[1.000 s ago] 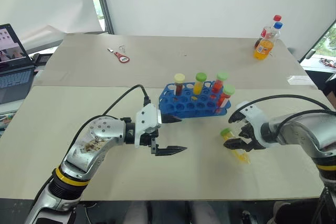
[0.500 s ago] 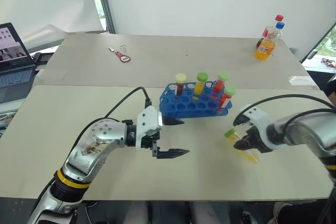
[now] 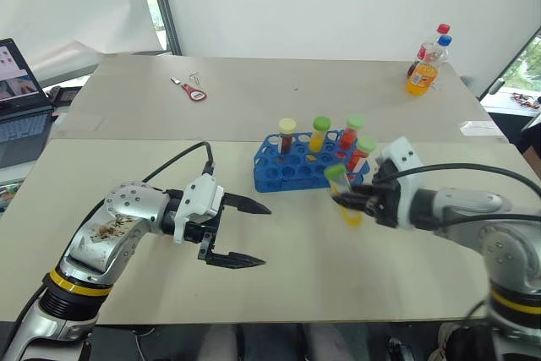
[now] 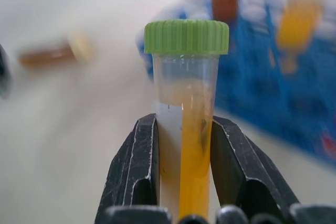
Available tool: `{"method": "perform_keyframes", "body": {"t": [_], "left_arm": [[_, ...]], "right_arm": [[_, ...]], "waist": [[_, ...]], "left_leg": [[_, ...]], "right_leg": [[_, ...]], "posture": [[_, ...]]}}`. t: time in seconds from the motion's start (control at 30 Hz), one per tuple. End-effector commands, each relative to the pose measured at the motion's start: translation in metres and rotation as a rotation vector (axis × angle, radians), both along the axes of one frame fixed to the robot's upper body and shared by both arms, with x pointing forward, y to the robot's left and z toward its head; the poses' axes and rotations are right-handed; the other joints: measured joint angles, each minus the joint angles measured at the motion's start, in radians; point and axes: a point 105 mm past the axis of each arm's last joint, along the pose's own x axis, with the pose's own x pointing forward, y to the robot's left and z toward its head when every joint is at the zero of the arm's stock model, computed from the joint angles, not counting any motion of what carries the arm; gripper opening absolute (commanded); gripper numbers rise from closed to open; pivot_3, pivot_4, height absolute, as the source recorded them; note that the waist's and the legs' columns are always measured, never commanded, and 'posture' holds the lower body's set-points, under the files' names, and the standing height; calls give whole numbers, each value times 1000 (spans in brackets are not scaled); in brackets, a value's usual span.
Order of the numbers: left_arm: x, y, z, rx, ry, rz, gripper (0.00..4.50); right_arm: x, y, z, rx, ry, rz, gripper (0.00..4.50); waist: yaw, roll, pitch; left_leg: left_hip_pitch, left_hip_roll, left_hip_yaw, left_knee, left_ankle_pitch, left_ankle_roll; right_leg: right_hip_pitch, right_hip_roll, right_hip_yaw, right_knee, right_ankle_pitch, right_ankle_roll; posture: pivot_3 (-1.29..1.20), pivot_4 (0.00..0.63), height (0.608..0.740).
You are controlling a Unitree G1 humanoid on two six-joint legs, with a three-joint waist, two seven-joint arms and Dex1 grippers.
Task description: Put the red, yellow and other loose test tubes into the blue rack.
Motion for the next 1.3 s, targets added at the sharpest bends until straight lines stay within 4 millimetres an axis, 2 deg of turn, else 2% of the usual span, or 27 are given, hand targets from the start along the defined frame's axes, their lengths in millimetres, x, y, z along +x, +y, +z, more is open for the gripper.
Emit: {"method": "perform_keyframes", "body": {"t": [0.03, 0.2, 0.43, 0.8, 1.1, 1.3], "left_arm": [[3, 9, 12, 14, -59, 26, 4500], [7, 10, 24, -16, -70, 64, 4500], [12, 7, 33, -50, -70, 109, 4500], [12, 4, 38, -72, -67, 139, 4500], [13, 3, 39, -79, -69, 143, 4500], [11, 1, 39, -82, -68, 138, 4500]], "right_arm": [[19, -3, 35, 120, -277, -148, 969], [48, -3, 30, 174, -462, -299, 966], [66, 10, 15, 184, -512, -326, 963], [73, 16, -12, 122, -515, -336, 962], [73, 5, -12, 40, -571, -398, 962], [71, 8, -20, 39, -546, -397, 961]], "waist": [[2, 0, 0], [1, 0, 0], [-4, 0, 0], [-3, 0, 0], [-3, 0, 0], [-2, 0, 0]], "left_leg": [[0, 0, 0, 0, 0, 0], [0, -1, 5, 0, 0, -1], [0, 0, 5, -1, 1, -2], [0, 0, 5, -1, 1, -2], [1, 0, 5, -1, 2, -3], [1, 0, 5, -1, 2, -3]], "right_leg": [[0, 0, 0, 0, 0, 0], [0, -1, -1, 0, 0, 0], [-1, 0, -1, 1, 0, 0], [-1, 0, -1, 2, 0, 0], [0, 0, -1, 2, 0, 0], [0, 0, -1, 2, 0, 0]], "posture": [[0, 150, 740], [0, 150, 740], [0, 150, 740], [0, 150, 740], [0, 150, 740], [0, 150, 740]]}}
